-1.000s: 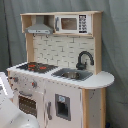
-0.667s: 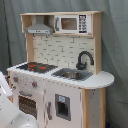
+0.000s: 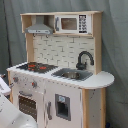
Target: Play with the kitchen
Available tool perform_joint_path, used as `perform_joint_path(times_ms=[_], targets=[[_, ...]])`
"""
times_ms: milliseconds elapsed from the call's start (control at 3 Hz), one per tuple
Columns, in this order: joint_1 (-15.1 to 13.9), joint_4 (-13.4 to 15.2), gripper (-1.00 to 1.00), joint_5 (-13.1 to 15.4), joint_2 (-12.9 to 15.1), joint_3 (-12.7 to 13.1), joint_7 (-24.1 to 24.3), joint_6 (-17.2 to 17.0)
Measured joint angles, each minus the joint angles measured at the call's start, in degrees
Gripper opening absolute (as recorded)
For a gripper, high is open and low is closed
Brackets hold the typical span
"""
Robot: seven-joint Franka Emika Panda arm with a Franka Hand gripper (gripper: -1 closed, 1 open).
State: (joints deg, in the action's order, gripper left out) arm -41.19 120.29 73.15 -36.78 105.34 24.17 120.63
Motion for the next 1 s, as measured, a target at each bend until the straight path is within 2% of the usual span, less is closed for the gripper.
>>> perform_joint_path(times_ms=[667,1000], targets=[[3.2,2.6,1.00,4.9,0.0,-3.5,-10.5,-0.4],[5.4,5.1,1.00,7.5,0.0,-5.9,-15.0,-0.3]])
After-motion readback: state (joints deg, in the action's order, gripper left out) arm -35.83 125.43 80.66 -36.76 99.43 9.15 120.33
